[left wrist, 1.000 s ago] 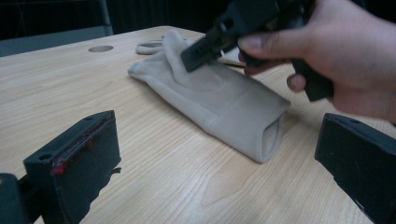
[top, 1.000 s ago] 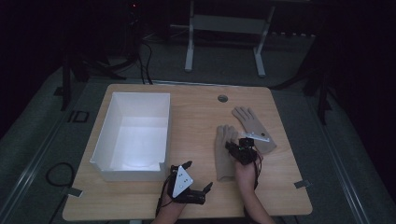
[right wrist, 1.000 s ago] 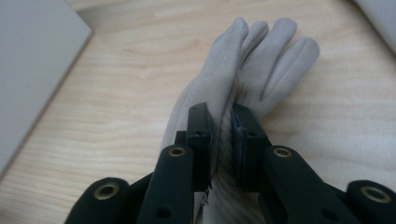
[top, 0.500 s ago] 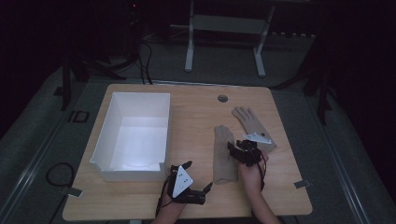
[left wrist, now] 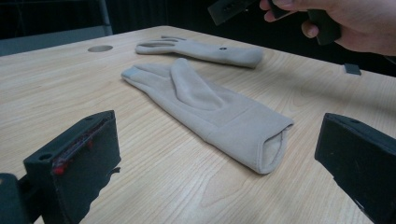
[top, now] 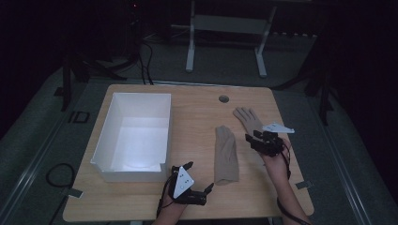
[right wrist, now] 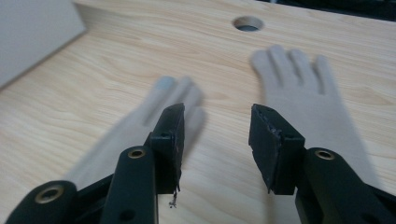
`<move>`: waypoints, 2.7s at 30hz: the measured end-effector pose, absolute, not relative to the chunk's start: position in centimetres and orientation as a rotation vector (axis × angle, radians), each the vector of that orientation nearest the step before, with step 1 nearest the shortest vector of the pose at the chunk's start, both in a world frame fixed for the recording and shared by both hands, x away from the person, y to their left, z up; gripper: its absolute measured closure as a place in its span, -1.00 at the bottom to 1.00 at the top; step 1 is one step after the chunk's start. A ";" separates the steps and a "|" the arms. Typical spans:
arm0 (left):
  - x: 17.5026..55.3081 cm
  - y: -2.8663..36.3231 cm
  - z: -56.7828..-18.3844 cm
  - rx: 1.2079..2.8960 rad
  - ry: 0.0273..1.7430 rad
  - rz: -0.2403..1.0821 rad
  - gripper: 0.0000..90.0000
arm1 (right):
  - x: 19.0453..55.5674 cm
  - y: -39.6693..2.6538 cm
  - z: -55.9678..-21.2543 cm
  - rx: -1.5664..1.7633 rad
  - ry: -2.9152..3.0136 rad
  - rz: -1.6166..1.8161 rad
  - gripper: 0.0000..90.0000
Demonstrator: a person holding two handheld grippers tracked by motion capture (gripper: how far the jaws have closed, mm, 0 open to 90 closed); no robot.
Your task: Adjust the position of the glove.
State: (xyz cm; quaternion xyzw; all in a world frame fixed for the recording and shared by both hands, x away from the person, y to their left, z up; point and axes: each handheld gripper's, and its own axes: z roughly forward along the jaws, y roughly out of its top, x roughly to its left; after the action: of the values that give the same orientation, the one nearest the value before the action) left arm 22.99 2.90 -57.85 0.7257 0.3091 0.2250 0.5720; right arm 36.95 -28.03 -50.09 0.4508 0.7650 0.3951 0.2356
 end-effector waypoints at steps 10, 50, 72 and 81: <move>23.0 2.9 -57.9 1.696 0.729 0.527 -0.99 | 39.2 -30.9 -50.0 1.190 2.145 1.072 0.15; 23.0 3.1 -57.9 1.678 0.737 0.519 -0.99 | 47.1 -32.7 -55.8 1.315 2.178 0.960 0.74; 22.8 2.9 -57.9 1.688 0.726 0.545 -0.99 | 39.3 -33.3 -49.3 1.508 1.896 0.998 0.86; 22.8 2.9 -57.9 1.690 0.727 0.542 -0.99 | 36.7 -34.0 -48.5 1.555 1.836 0.995 0.85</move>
State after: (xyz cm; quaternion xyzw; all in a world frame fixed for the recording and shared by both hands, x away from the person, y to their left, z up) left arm 22.83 2.92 -57.88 0.7212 0.3103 0.2315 0.5745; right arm 36.69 -34.04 -48.52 0.5758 0.6797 0.3684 0.2658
